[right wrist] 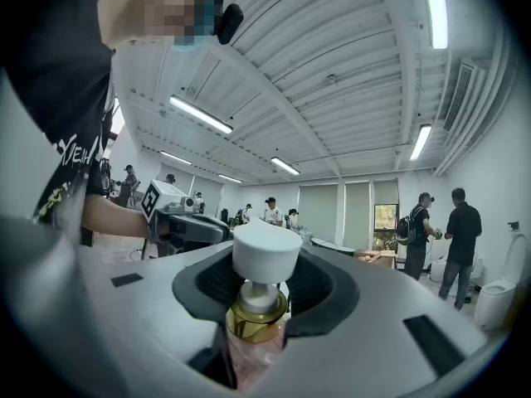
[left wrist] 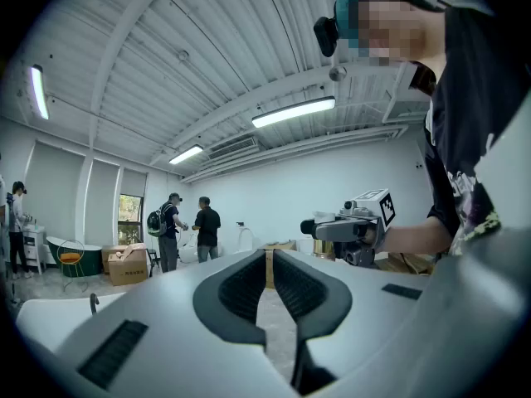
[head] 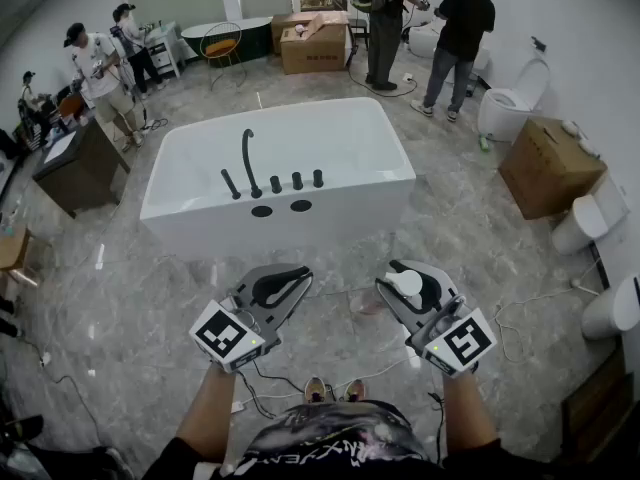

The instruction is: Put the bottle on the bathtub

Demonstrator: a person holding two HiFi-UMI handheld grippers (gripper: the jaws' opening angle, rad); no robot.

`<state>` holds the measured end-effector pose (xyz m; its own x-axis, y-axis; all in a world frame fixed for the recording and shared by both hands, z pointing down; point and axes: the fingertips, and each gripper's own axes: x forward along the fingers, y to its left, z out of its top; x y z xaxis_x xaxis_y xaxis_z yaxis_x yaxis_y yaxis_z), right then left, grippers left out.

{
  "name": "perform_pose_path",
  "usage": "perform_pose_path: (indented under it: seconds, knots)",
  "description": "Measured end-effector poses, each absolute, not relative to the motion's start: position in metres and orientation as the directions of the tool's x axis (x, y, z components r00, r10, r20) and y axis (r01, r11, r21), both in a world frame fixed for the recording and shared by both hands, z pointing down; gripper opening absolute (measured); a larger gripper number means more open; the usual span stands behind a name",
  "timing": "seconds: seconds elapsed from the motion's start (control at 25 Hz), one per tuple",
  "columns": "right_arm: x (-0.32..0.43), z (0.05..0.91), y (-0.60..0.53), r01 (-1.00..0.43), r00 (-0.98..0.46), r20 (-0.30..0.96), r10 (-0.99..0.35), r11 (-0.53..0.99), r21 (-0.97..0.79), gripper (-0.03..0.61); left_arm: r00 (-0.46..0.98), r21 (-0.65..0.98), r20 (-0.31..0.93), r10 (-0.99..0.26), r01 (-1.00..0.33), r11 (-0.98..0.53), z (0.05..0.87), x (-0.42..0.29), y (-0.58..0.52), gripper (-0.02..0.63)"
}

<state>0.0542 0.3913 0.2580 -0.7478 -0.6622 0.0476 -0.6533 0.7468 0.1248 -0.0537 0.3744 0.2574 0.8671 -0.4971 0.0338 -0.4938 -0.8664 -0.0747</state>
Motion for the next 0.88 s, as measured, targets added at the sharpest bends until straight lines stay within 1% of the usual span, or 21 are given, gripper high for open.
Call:
perform_pose_path:
  seconds: [0.88]
  knots:
    - [0.063, 0.252, 0.392, -0.647, -0.756, 0.034, -0.653, 0.755, 0.112, 0.141, 0.874, -0.092, 0.038, -0.485, -0.48, -0.872, 0.255, -0.04, 0.374, 0.042]
